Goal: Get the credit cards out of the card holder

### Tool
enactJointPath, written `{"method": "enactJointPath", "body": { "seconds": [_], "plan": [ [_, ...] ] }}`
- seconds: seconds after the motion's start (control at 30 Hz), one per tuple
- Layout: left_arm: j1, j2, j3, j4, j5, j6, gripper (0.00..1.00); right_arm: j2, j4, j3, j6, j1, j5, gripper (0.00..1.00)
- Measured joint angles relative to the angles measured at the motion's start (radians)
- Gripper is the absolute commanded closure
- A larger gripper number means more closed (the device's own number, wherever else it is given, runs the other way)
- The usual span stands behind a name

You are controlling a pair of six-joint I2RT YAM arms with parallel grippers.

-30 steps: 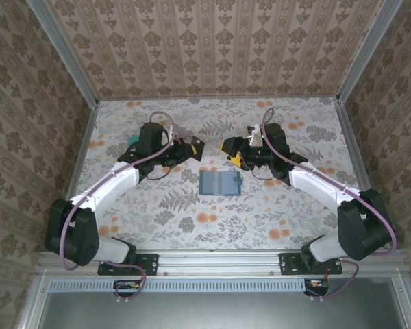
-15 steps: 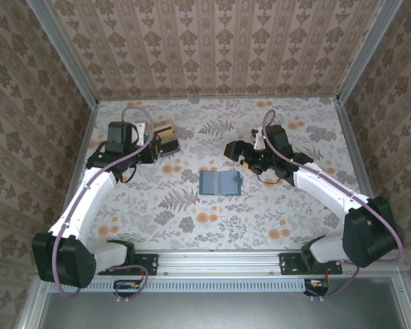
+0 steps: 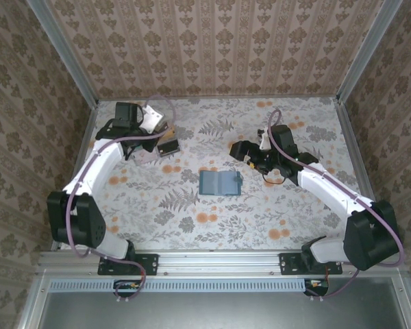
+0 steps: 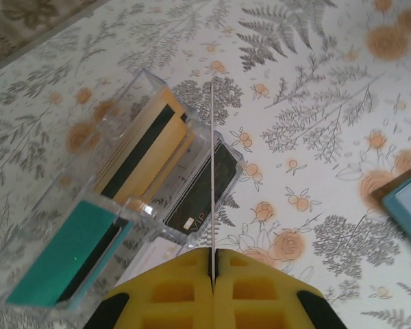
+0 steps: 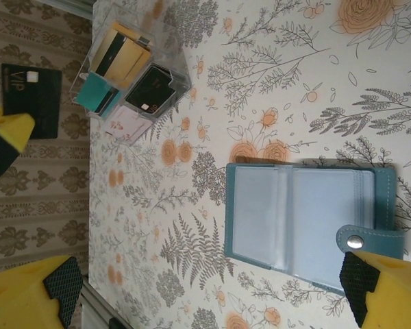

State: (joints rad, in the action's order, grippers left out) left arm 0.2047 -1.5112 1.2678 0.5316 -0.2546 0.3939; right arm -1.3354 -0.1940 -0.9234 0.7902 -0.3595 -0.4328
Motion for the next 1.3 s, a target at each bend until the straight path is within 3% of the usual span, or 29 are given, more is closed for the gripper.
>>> {"method": "enactJointPath", "body": {
  "seconds": [0.27,0.53,1.3],
  "plan": [
    [-0.045,-0.176,0.071,0.030,-0.126,0.282,1.00,0.007,-0.024,0.001,-0.006,0.002,0.000,0.00],
    [-0.083,-0.245,0.084,0.065,-0.250,0.467,1.00,0.007,-0.035,0.001,-0.006,0.002,0.000,0.00],
    [-0.100,-0.447,0.229,0.125,-0.233,0.650,1.00,0.005,0.002,0.018,0.025,0.002,-0.019,0.00]
  ]
}}
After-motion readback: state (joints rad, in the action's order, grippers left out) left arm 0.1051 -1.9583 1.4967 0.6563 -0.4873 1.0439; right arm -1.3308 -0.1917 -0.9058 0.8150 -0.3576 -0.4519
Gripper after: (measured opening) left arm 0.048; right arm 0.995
